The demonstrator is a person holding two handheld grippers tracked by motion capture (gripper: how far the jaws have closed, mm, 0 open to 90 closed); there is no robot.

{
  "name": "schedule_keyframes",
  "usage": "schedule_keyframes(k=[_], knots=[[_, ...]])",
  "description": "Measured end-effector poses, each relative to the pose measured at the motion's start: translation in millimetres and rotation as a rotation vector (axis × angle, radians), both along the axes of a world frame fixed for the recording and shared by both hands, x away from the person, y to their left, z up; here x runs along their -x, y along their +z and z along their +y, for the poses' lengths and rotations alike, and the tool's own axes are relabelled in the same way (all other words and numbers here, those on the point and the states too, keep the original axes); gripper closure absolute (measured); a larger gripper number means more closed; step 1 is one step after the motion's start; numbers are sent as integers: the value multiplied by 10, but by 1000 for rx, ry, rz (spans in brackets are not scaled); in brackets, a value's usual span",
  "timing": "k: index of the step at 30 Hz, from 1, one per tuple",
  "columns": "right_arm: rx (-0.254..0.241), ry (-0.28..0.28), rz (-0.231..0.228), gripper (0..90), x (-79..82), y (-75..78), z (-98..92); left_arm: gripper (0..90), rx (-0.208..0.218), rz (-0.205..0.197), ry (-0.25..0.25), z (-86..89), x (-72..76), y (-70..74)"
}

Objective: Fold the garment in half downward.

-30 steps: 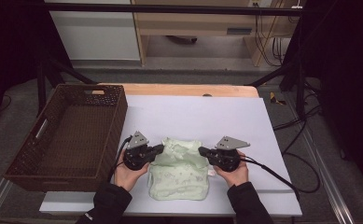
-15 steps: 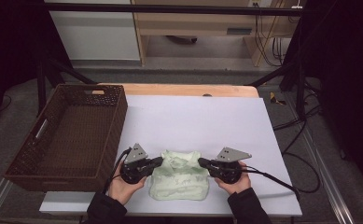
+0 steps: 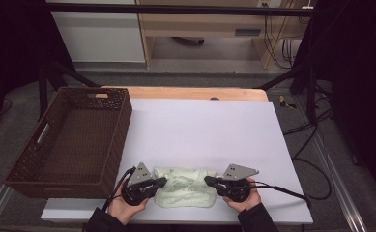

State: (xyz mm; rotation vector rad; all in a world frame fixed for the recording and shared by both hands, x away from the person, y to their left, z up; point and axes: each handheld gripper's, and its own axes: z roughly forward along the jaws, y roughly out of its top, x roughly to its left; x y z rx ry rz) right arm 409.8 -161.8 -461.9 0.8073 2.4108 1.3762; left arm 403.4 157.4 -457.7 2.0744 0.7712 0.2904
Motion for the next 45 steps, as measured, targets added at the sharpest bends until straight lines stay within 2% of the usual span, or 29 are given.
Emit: schedule_keyframes(k=[6,10,12,14,17,19,21,22,24,29,32,33,35,37,40,42,44,45], knots=[[11,18,39,879,51,-83,2,860,-23,60,-1,5,20,-84],[24,21,52,869,70,-111,3,842,-31,76,-7,-1,35,-110],[18,22,54,828,83,-105,1,814,-17,76,-3,8,36,-88],[11,18,53,779,93,-81,-14,767,17,73,8,24,35,-39],[-18,0,43,728,83,-18,-47,738,73,39,35,63,15,78],[-50,-16,39,744,47,34,-69,740,97,27,59,81,-19,137],[-94,-29,48,845,9,75,-77,793,104,32,67,73,-51,151],[-112,-34,56,878,-11,81,-73,814,99,45,62,58,-62,138],[-103,-37,86,900,-39,43,-47,859,86,76,35,13,-53,89],[-16,-6,151,900,15,-118,30,876,18,114,-18,-83,39,-53],[18,3,157,900,64,-162,29,872,-25,120,-28,-112,81,-121],[27,5,155,895,71,-171,25,863,-27,119,-26,-115,87,-128],[24,1,157,867,78,-173,23,798,0,117,-21,-105,80,-117],[14,-6,153,821,70,-157,7,715,26,96,-2,-74,55,-77],[-37,-61,128,690,39,-73,-73,523,85,50,43,1,-10,-5],[-58,-107,109,607,6,-28,-122,371,94,12,84,61,-88,38],[-81,-156,101,526,-39,-4,-172,252,116,25,132,109,-174,65],[-87,-175,104,505,-68,-5,-190,231,131,36,150,127,-214,69]])
